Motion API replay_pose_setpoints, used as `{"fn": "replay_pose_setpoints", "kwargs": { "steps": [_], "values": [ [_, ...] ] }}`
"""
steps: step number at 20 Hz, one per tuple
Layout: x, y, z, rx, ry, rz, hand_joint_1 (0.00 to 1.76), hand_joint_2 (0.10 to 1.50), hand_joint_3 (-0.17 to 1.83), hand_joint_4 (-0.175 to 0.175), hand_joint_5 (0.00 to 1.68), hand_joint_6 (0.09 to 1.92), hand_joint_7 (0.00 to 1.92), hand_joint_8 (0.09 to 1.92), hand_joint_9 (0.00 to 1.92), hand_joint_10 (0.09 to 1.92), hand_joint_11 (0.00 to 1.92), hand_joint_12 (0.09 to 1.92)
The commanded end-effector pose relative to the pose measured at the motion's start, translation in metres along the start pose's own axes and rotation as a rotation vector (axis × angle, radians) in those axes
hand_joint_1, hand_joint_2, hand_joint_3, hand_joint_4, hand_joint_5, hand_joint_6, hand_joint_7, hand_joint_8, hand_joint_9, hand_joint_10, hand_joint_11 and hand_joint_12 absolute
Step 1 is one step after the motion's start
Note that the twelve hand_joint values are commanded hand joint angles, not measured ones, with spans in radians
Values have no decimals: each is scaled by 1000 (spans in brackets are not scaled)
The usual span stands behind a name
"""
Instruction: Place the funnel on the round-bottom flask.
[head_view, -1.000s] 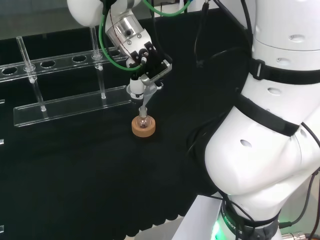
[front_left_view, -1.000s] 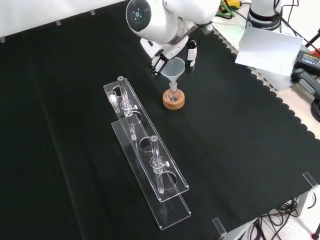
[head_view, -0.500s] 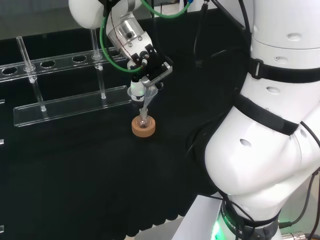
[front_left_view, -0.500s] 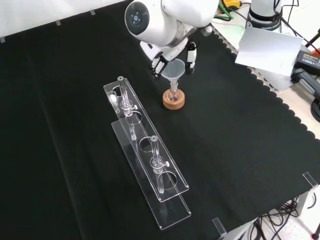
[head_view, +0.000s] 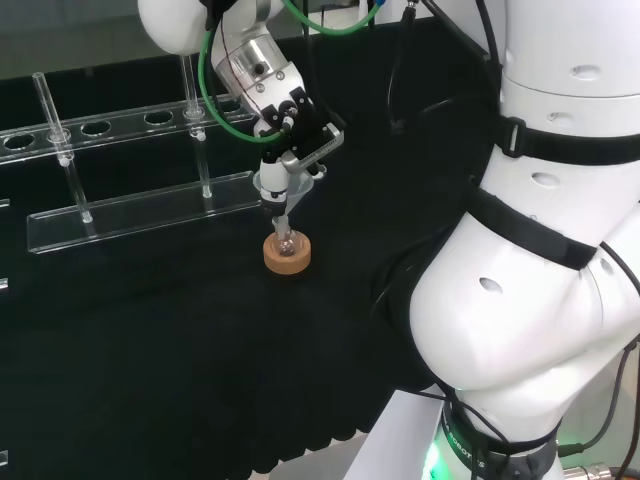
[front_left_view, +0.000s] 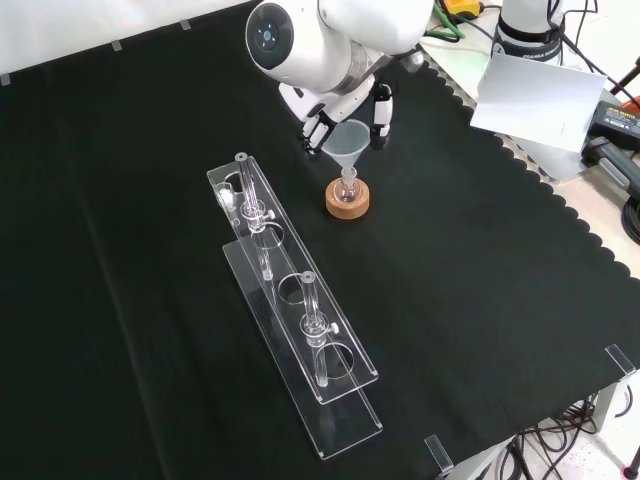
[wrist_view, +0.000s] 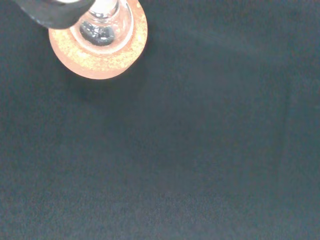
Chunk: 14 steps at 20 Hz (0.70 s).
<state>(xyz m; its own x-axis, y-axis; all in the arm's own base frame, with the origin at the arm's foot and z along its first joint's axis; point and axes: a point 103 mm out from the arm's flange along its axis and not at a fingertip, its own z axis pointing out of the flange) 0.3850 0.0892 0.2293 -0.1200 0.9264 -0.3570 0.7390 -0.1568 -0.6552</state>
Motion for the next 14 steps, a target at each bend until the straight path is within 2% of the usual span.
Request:
{"fn": "replay_pose_setpoints", "kwargs": {
  "steps": [1,9,14],
  "values": [
    [4,1,0,28,-3,-2,763,1040,-175,-33,423,414,400,716,711,544,531,1264],
    [2,-1,0,41,0,9,751,1030,-175,-36,400,350,344,712,652,572,496,1277],
    [1,-1,2,50,13,0,728,1022,-175,-39,391,268,266,708,574,609,455,1298]
  ]
}}
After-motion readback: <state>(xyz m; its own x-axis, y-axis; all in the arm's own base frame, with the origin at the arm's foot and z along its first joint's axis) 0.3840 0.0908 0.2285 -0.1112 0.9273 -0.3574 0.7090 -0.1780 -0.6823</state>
